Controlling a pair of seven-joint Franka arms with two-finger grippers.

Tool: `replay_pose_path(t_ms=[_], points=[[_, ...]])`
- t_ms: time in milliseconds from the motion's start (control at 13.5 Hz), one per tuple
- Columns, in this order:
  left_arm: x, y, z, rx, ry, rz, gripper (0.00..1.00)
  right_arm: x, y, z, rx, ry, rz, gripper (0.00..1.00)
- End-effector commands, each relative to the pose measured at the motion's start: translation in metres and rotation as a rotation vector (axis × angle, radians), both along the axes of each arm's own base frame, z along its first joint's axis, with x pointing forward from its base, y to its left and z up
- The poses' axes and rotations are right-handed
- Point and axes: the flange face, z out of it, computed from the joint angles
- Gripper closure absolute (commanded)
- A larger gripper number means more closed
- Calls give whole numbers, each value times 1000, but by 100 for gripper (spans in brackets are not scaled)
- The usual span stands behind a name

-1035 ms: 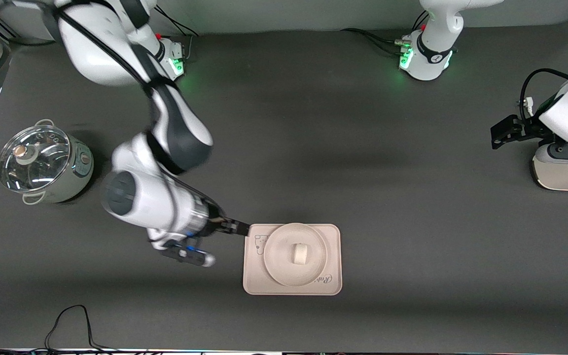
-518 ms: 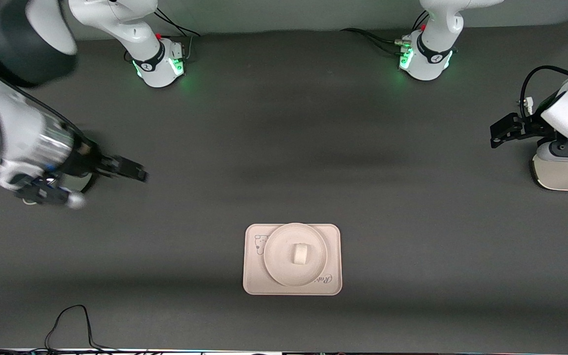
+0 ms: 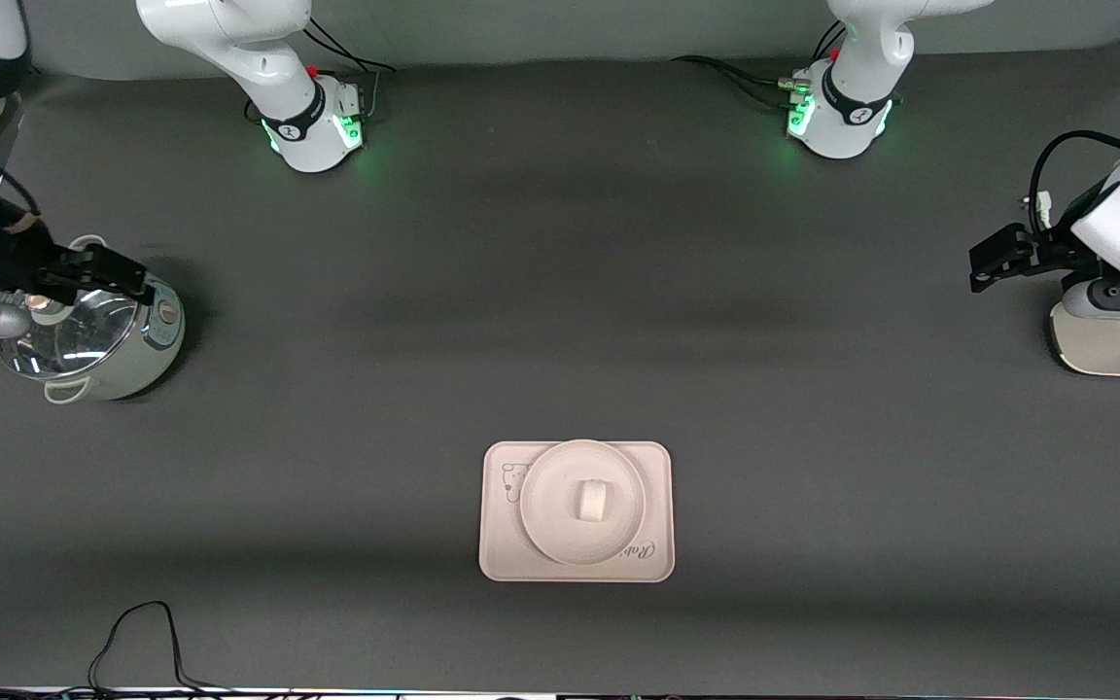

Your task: Place bun in plate and plate on tray

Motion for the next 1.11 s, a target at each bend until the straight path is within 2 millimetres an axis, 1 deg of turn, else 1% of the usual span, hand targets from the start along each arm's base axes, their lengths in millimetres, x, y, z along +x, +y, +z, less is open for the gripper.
replay_pose_path(t_ms=[0,74,518,665,1035], points=[[-3,0,3,-9,4,-5,0,-5,-25,-3,-17,8,21,0],[-3,0,3,-9,4,-5,0,-5,-27,-3,-17,8,16,0],[-3,0,3,-9,4,-4,0,-5,-23,-3,-25,13,15,0],[-3,0,3,-9,4,-2,0,-6,-24,-1,-55,11,19,0],[-3,1,3,-9,2,2,0,-6,-26,-1,-58,11,20,0]])
